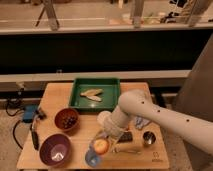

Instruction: Place apple in plastic cup

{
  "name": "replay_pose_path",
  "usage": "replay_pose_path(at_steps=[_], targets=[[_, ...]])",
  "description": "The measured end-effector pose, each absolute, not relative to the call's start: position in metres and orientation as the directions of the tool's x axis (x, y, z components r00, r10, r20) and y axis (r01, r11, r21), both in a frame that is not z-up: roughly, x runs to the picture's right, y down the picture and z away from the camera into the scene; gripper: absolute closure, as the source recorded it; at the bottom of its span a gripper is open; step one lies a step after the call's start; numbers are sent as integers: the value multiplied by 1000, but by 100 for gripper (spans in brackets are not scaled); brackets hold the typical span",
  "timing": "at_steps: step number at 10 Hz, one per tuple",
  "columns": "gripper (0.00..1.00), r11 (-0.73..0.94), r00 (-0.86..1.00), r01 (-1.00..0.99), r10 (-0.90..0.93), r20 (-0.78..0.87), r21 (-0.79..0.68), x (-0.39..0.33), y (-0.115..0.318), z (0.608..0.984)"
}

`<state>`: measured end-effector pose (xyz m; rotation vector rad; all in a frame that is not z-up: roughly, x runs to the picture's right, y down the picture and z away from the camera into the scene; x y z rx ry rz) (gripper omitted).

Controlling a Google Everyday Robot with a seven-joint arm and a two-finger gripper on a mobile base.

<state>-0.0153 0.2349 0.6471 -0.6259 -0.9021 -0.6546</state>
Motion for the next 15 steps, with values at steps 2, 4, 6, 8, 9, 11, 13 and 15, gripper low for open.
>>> replay_pose_path(at_steps=[2, 4, 6, 8, 9, 11, 13, 15], targets=[[100, 638, 445, 739, -225, 867, -214, -18, 237, 647], [100, 634, 430, 744, -210, 878, -212, -23, 239, 647], [100, 631, 416, 746, -194, 888, -212, -25, 242, 647], [100, 620, 395, 758, -185, 900, -205, -32, 244, 646], [100, 612, 387, 764, -182, 904, -203, -34, 245, 645], [100, 597, 367, 778, -180, 913, -195, -38, 248, 644], [100, 579, 342, 795, -183, 922, -180, -41, 251, 644], [98, 550, 311, 819, -185, 932, -164, -47, 255, 644]])
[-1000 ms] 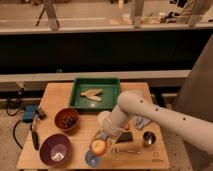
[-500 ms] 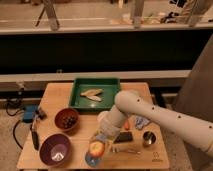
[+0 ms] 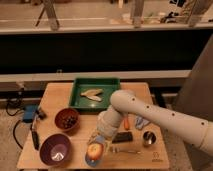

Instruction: Place apple in plastic cup

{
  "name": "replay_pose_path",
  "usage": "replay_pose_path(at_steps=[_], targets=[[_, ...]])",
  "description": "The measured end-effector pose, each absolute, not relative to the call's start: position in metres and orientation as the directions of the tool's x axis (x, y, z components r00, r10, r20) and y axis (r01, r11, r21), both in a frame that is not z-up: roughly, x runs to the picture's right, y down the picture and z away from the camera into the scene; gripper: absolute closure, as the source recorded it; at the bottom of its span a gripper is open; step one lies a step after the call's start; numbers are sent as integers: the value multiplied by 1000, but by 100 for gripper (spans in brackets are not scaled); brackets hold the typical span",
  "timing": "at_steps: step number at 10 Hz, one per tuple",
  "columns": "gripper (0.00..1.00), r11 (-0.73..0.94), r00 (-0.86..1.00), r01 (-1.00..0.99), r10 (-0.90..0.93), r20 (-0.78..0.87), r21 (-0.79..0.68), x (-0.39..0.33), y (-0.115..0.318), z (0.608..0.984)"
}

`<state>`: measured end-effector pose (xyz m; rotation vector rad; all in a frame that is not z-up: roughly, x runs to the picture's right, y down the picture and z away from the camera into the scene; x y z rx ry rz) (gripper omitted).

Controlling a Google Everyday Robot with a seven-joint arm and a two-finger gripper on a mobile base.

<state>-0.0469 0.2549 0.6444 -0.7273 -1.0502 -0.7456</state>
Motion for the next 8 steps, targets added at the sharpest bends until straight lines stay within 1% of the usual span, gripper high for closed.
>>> replay_pose_path(at_steps=[2, 5, 6, 8], targets=[[82, 530, 292, 833, -180, 939, -157, -51, 258, 645], [51, 512, 275, 845, -171, 946, -153, -53, 260, 646], [39, 506, 271, 849, -168, 948, -153, -54, 261, 647], [23, 497, 266, 854, -164, 950, -153, -56, 262, 648]])
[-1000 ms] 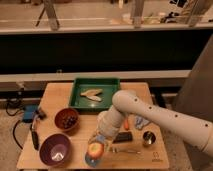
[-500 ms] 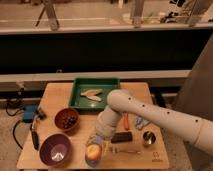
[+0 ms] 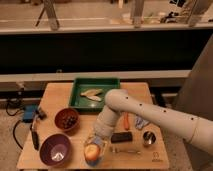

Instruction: Place apple in plastic cup

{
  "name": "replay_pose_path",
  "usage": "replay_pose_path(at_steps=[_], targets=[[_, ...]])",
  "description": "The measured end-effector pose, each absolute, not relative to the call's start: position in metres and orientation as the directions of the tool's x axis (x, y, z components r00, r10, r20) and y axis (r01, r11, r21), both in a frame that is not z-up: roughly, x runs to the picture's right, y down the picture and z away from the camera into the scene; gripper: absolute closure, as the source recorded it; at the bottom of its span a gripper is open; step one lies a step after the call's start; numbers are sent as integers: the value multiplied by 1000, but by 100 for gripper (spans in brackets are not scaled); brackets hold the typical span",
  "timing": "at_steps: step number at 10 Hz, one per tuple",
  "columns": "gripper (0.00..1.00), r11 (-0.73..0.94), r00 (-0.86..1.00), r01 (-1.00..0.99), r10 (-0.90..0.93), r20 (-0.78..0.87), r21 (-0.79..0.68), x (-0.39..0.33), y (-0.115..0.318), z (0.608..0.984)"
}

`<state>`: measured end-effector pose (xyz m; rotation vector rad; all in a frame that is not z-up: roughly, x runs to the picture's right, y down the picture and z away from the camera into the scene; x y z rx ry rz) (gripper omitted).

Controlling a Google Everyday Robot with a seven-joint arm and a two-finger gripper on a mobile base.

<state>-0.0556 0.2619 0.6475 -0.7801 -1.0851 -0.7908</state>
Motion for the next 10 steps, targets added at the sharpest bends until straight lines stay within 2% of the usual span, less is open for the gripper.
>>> replay_pose_path(at_steps=[1, 10], targets=[[20, 495, 265, 855, -163, 950, -154, -56, 262, 648], [20, 499, 285, 849, -150, 947, -177, -51, 261, 655]])
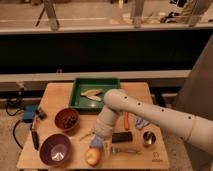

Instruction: Place apple in plastic cup

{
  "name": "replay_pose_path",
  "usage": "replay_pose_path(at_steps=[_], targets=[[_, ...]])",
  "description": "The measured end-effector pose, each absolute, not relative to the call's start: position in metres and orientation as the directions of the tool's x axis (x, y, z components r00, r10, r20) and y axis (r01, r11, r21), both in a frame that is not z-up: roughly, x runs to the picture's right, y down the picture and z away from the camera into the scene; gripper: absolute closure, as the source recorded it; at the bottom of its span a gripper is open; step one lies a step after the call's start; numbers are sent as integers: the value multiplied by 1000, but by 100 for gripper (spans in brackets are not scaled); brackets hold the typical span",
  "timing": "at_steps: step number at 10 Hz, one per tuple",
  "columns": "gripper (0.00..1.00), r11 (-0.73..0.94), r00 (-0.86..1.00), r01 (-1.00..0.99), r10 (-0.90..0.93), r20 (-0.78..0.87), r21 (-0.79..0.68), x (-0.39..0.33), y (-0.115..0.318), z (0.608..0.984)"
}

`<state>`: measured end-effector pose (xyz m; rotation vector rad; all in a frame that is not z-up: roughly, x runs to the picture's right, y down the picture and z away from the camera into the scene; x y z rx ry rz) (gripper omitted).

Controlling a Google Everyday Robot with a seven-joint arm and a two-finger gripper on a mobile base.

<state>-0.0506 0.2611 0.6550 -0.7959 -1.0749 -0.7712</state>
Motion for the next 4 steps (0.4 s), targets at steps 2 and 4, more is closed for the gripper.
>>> replay_pose_path(at_steps=[2, 4], targets=[[20, 522, 316, 830, -149, 937, -197, -33, 247, 666], [20, 528, 325, 825, -152, 933, -202, -29, 244, 669]])
